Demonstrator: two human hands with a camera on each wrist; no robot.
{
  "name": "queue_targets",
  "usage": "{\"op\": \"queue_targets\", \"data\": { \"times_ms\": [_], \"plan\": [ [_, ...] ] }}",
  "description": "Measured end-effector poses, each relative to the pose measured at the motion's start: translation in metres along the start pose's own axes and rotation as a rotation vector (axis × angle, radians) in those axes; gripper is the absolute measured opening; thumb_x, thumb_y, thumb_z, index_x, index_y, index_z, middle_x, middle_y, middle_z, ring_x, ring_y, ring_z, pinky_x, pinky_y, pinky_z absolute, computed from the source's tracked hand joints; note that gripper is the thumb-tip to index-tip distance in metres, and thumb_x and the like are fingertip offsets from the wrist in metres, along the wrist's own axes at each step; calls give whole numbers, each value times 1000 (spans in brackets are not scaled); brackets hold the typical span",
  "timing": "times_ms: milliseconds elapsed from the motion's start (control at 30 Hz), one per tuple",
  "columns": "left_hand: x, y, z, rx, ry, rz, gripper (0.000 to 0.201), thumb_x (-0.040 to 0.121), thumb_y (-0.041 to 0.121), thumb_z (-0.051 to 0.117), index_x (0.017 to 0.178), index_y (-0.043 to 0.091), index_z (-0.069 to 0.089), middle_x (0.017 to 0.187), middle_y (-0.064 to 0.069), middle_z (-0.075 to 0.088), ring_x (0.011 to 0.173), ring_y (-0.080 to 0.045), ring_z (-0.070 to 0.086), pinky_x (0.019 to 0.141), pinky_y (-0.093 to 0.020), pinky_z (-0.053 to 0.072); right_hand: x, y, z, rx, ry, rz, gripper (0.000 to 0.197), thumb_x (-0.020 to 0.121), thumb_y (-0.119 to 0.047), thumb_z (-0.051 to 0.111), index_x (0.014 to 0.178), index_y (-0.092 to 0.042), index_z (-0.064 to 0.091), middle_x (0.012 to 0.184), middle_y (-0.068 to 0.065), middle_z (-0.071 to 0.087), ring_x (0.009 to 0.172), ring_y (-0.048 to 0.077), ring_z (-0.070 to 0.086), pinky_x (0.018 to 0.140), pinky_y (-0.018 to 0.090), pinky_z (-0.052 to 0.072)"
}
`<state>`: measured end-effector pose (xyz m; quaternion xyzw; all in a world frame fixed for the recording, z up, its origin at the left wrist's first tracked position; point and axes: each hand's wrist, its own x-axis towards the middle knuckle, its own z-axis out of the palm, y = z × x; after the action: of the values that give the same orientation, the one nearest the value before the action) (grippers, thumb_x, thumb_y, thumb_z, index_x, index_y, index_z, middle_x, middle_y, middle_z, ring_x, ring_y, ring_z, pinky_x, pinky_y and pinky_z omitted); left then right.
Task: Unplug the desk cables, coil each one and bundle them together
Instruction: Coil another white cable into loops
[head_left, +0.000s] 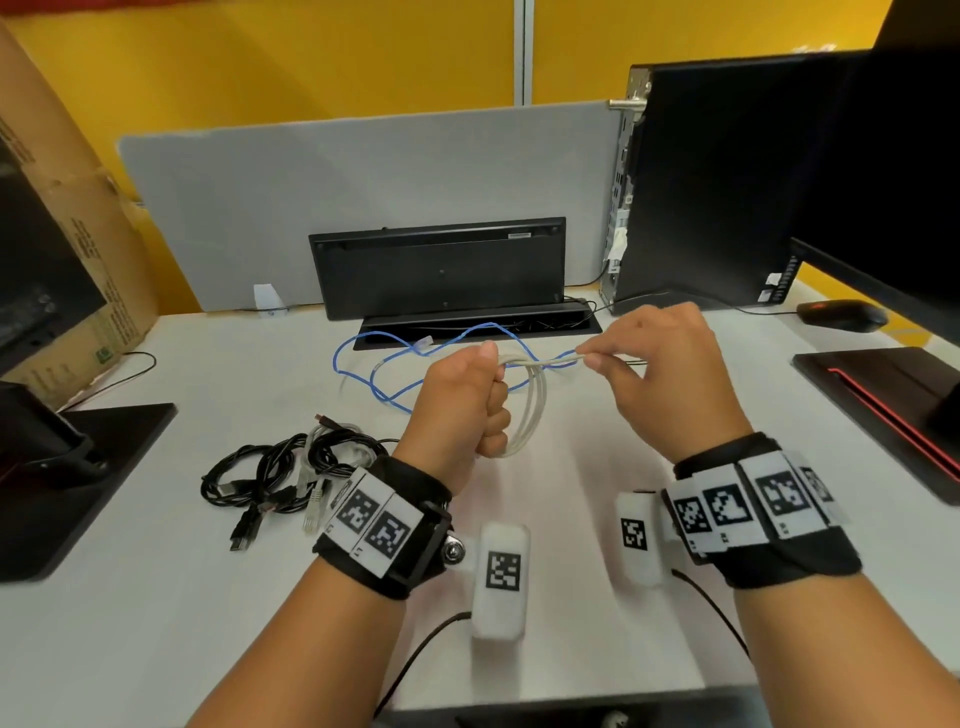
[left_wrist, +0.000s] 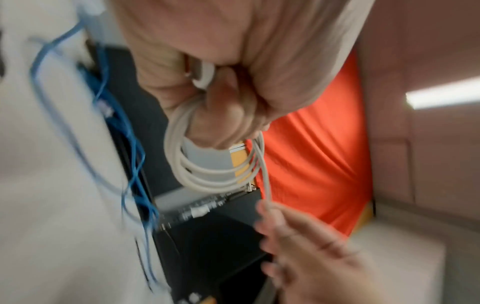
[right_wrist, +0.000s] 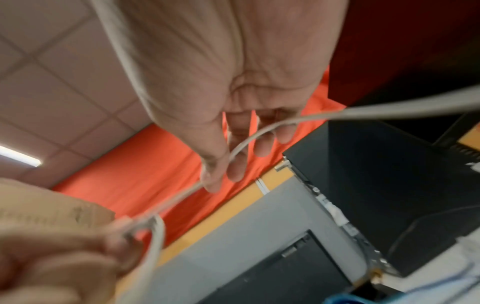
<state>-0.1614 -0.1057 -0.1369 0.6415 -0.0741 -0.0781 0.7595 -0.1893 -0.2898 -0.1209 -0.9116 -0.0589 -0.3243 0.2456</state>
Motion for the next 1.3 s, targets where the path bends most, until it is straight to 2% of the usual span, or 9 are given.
{"op": "queue_targets", "data": {
  "times_ms": [67, 200, 333, 500, 767, 900, 1033, 1167, 1300],
  "plan": [
    [-4, 0, 4, -140, -85, -34, 34, 103, 36, 39, 74, 19, 42, 53, 8, 21, 41, -6, 15, 38, -13, 20, -3, 2, 8, -10, 28, 15, 11, 87, -20, 70, 92, -25, 78, 90, -4, 64, 96, 22, 48, 84, 31, 35],
    [-5, 2, 10, -243, -131, -28, 34, 103, 37, 37, 75, 18, 41, 52, 8, 19, 38, -4, 14, 37, -11, 17, -8, -4, 21, 263, 1, 60, 12, 84, -12, 71, 90, -20, 79, 73, -6, 65, 67, 3, 54, 66, 10, 37],
    [-4, 4, 7, -291, -114, -4, 34, 104, 36, 36, 75, 18, 42, 52, 7, 20, 40, -5, 15, 38, -13, 16, -11, -14, 25, 625, -132, 261, 15, 85, -6, 68, 82, -16, 79, 64, -2, 69, 58, 12, 64, 63, 23, 53],
    [-3, 0, 5, -290, -55, 16, 35, 104, 34, 35, 76, 16, 42, 51, 6, 20, 39, -5, 15, 38, -13, 18, -13, -25, 18, 1146, -260, 501, 18, 89, 4, 55, 91, 8, 73, 85, 24, 72, 76, 30, 70, 71, 34, 58],
    [0, -6, 8, -233, -35, 57, 33, 104, 34, 35, 78, 15, 43, 50, 7, 24, 37, -5, 18, 37, -14, 20, -18, -30, 16, 1184, -247, 522, 37, 83, 7, 65, 118, -4, 61, 98, 35, 67, 82, 31, 66, 82, 39, 57],
    [2, -9, 8, -247, -33, 64, 33, 105, 33, 36, 78, 15, 43, 51, 7, 23, 38, -5, 18, 36, -14, 21, -19, -32, 15, 1321, -303, 536, 38, 88, 10, 55, 123, -4, 56, 86, 24, 68, 75, 29, 64, 79, 41, 54],
    [4, -10, 10, -199, -41, 85, 34, 104, 34, 37, 76, 15, 43, 52, 7, 24, 39, -5, 18, 37, -15, 22, -18, -37, 15, 1521, -315, 615, 34, 91, 9, 45, 124, 2, 52, 68, 6, 62, 58, 14, 56, 62, 27, 49],
    [3, -11, 12, -131, 9, 111, 35, 103, 33, 38, 73, 17, 44, 51, 6, 26, 39, -7, 21, 39, -16, 22, -19, -41, 15, 1184, -362, 467, 42, 84, 12, 58, 118, -11, 57, 78, 1, 70, 72, 17, 64, 72, 33, 55],
    [4, -9, 11, -102, 29, 129, 35, 103, 33, 38, 71, 18, 43, 51, 6, 26, 40, -8, 19, 41, -17, 20, -19, -40, 18, 741, -311, 276, 49, 79, 7, 58, 115, -26, 60, 70, -16, 60, 65, 10, 55, 67, 29, 52]
  ]
}}
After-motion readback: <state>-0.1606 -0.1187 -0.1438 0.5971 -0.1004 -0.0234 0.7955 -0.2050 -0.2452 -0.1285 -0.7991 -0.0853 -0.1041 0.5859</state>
